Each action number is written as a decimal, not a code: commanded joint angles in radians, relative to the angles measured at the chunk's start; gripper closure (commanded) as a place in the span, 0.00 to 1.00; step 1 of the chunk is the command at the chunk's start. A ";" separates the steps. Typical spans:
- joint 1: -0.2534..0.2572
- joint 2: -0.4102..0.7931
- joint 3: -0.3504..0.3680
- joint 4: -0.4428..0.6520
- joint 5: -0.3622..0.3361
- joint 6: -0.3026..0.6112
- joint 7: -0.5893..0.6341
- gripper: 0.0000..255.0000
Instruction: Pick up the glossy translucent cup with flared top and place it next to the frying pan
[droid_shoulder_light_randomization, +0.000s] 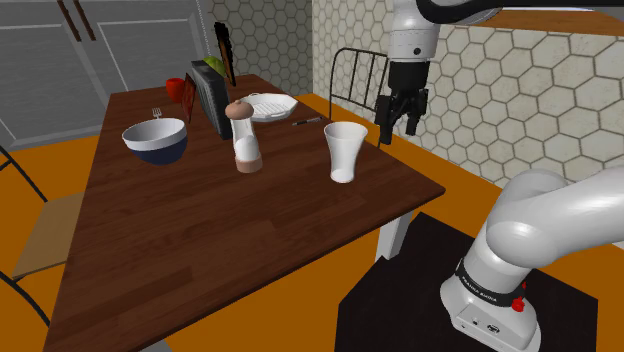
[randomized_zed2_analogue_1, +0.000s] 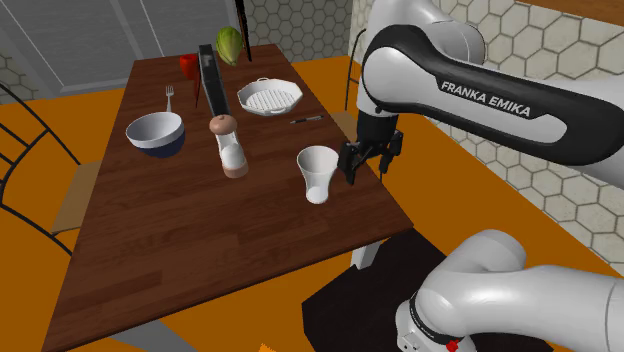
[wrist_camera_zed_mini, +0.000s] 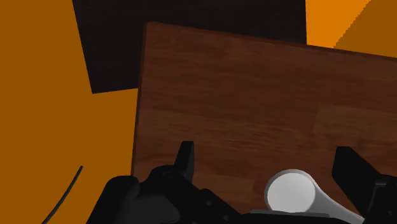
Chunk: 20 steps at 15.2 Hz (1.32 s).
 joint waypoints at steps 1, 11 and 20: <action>0.000 0.000 0.000 0.000 0.000 0.000 0.000 0.00; 0.002 0.216 -0.092 0.115 0.162 0.196 -0.030 0.00; 0.008 0.211 -0.075 0.040 0.174 0.269 -0.033 0.00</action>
